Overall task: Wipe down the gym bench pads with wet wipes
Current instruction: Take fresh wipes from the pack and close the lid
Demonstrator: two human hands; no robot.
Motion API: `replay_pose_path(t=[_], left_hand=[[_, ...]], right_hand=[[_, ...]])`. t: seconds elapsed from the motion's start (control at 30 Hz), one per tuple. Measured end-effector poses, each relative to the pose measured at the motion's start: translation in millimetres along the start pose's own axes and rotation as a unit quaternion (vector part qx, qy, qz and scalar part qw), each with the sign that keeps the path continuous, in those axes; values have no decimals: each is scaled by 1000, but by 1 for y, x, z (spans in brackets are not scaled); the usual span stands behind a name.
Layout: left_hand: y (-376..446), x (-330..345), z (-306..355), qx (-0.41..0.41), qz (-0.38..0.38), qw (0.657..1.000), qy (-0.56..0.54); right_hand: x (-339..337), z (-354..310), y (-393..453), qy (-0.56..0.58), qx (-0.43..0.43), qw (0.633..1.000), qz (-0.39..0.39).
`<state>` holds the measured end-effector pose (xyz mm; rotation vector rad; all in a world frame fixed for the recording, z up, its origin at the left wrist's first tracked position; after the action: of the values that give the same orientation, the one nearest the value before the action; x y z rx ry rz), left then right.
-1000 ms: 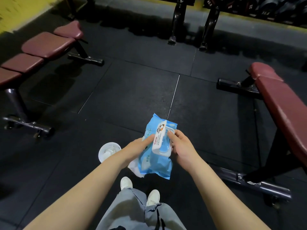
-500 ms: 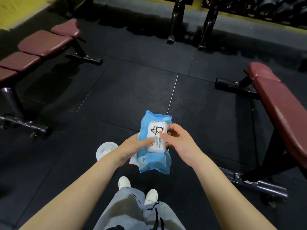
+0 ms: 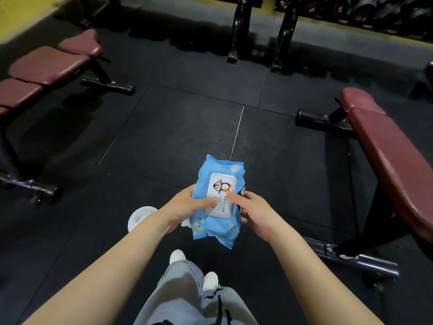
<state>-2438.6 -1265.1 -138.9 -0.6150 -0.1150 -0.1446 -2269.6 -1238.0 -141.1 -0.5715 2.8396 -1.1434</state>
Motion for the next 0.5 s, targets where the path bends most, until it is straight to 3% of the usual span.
replay_pose_path(t=[0.5], left_hand=[[113,-27,53,-32,10,993,111]], right_hand=[[-35,-50,101,8,-26,995,99]])
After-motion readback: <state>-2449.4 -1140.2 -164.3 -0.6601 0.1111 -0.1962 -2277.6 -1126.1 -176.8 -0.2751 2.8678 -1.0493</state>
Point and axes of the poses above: each hand's wrist, its own y-axis towards the middle knuckle, its own x-axis out of the palm, z = x × y, the point moved 7 cm from there along y, towards the middle knuckle, and after that the axes turned 2 degrees about -y, right-handed, at the moved point
